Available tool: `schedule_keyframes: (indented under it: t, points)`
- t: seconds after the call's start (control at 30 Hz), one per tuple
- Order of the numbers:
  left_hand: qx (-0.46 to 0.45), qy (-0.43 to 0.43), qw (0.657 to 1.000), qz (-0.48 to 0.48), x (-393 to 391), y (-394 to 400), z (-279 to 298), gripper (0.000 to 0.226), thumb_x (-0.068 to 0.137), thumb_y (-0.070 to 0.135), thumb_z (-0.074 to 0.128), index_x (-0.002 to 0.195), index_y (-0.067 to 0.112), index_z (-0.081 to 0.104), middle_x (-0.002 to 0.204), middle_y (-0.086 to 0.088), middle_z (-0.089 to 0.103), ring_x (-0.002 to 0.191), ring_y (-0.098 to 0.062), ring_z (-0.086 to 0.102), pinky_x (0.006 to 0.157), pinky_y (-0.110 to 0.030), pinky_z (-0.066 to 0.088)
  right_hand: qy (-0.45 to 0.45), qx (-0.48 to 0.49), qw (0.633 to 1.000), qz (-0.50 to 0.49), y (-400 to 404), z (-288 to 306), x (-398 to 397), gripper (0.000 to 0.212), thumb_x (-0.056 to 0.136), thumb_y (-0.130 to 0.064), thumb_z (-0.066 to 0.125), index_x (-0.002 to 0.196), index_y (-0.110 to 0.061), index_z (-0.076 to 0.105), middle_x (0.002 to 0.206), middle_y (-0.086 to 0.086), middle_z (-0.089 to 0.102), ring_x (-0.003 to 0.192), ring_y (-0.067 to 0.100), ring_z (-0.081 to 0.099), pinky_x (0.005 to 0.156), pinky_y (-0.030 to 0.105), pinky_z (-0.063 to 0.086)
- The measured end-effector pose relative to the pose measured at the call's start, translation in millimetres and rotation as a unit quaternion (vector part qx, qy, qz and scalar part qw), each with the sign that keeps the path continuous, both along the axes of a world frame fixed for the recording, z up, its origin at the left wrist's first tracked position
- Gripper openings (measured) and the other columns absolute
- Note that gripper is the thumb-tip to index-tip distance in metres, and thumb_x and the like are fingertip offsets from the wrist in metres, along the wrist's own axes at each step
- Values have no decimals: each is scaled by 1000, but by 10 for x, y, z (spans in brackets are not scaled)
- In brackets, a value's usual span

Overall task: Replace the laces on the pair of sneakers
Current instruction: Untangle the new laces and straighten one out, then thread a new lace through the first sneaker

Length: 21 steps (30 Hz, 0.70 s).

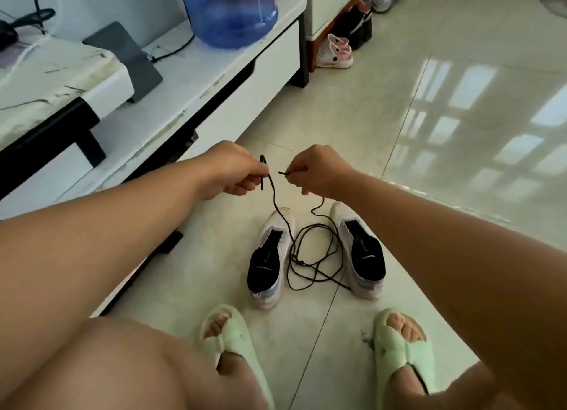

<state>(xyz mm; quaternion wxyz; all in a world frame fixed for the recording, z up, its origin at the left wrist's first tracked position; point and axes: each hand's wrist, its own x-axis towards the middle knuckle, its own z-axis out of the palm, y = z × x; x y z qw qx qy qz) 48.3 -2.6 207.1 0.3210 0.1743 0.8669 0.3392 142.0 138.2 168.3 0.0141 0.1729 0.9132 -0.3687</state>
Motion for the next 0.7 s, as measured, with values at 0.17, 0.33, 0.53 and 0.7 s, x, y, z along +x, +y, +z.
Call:
schedule_keyframes:
  t: [0.17, 0.33, 0.53, 0.7]
  points:
    - [15, -17, 999, -34, -515, 24, -521, 12, 85, 21, 67, 80, 10, 67, 69, 0, 65, 53, -6, 56, 57, -20, 50, -1, -62, 998, -30, 174, -473, -307, 12, 83, -11, 61, 87, -14, 72, 68, 1, 67, 62, 17, 66, 66, 28, 55]
    - [40, -38, 997, -61, -782, -25, -1216, 6, 84, 18, 68, 80, 13, 69, 65, 5, 67, 52, -1, 57, 52, -14, 48, -6, -69, 996, -48, 225, -1072, -451, 12, 84, -18, 64, 89, -21, 74, 69, -13, 62, 72, 3, 55, 68, 23, 44]
    - [65, -86, 994, -22, -741, -123, -2213, 9, 83, 6, 67, 80, 15, 70, 60, 13, 66, 51, 2, 56, 53, -11, 46, -37, -122, 991, -50, 66, -1855, -457, 11, 88, -17, 59, 87, -15, 70, 64, -9, 58, 58, 3, 49, 52, 9, 36]
    - [80, -113, 990, 39, -694, -117, -2662, 8, 81, 17, 71, 74, 18, 72, 62, 7, 65, 52, 1, 55, 54, -10, 45, -39, -204, 974, -85, -55, -2226, -513, 8, 84, -20, 67, 88, -14, 70, 61, -14, 56, 51, -7, 48, 52, 5, 37]
